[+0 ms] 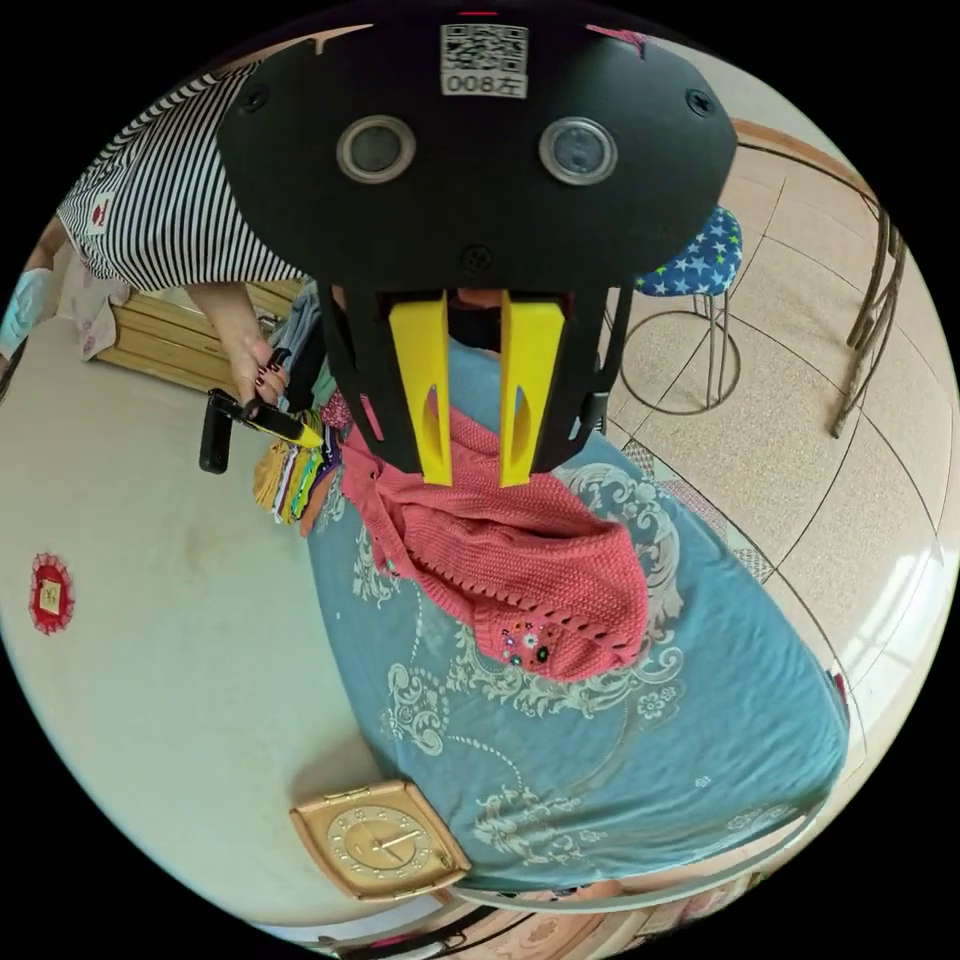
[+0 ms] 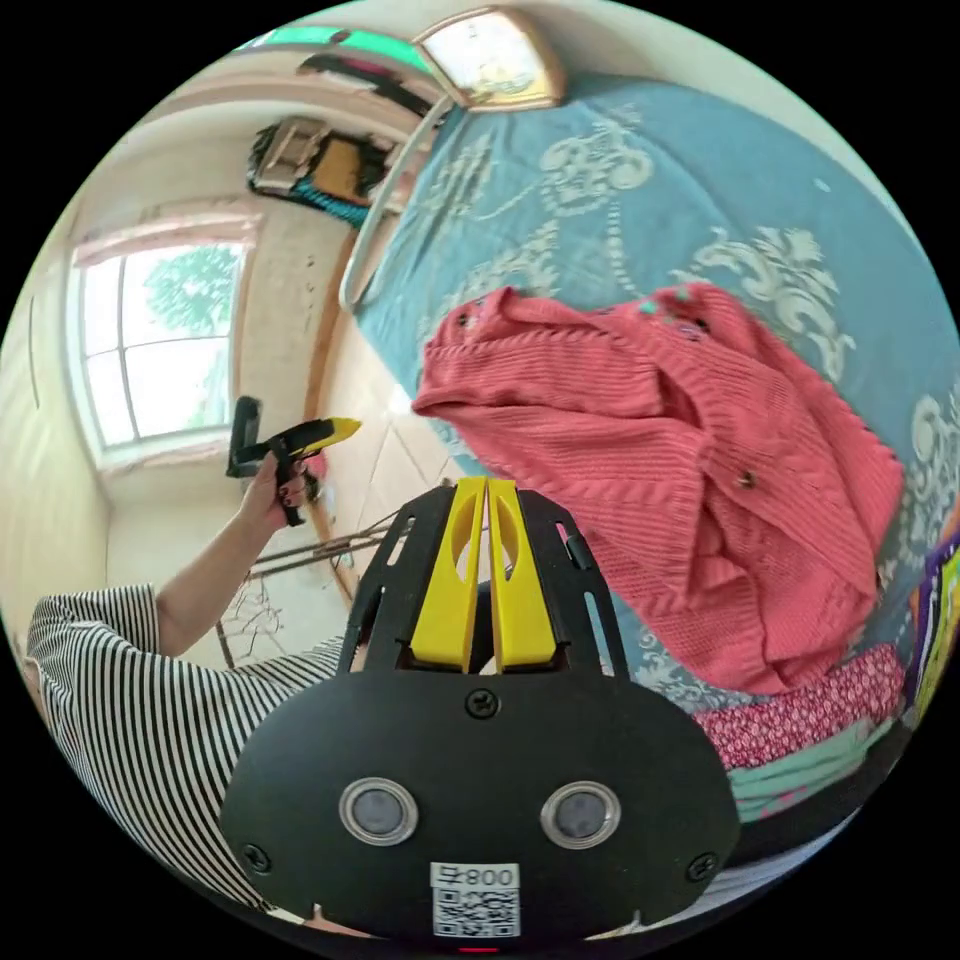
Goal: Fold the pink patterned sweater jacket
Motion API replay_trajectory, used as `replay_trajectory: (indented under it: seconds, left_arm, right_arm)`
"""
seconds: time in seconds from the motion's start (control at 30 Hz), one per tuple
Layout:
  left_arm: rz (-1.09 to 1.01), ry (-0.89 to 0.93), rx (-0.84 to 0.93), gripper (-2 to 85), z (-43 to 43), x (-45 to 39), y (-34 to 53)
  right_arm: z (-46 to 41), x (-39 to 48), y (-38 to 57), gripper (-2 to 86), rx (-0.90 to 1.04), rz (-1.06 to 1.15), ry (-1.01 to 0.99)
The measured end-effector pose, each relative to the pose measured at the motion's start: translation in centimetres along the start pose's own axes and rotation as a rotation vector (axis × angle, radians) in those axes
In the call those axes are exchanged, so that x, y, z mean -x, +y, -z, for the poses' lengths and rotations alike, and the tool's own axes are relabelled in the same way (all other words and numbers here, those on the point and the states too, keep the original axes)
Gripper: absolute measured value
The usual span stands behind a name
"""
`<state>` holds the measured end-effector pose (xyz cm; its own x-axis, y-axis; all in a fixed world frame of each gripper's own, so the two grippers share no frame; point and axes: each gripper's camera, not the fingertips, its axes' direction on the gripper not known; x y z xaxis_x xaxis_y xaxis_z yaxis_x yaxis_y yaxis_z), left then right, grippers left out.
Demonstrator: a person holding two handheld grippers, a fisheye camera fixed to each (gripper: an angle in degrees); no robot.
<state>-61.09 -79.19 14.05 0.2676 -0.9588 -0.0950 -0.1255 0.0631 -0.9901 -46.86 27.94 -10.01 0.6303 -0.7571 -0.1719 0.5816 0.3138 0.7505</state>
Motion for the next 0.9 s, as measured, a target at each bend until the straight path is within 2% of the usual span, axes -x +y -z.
replay_trajectory:
  seconds: [0.17, 0.37, 0.6, 0.9]
  left_arm:
    - [-0.085, -0.134, 0.115, 9.5, -4.8, 0.7, -6.5]
    - [-0.176, -0.323, 0.116, 10.3, -7.6, 2.7, -14.2]
    - [-0.193, -0.521, 0.142, 11.8, -8.4, 6.2, -20.6]
    - [-0.273, -0.597, 0.187, 8.3, -8.1, 8.1, -21.0]
  right_arm:
    - [-2.1, -9.3, -3.3, 3.5, -0.086, -0.138, 0.234]
    - [-7.2, -14.7, -7.6, 5.3, -0.079, -0.091, 0.398]
    - [-14.3, -14.7, -10.6, 7.2, 0.0, 0.101, 0.516]
    - [-19.6, -12.3, -9.8, 8.6, 0.096, 0.23, 0.655]
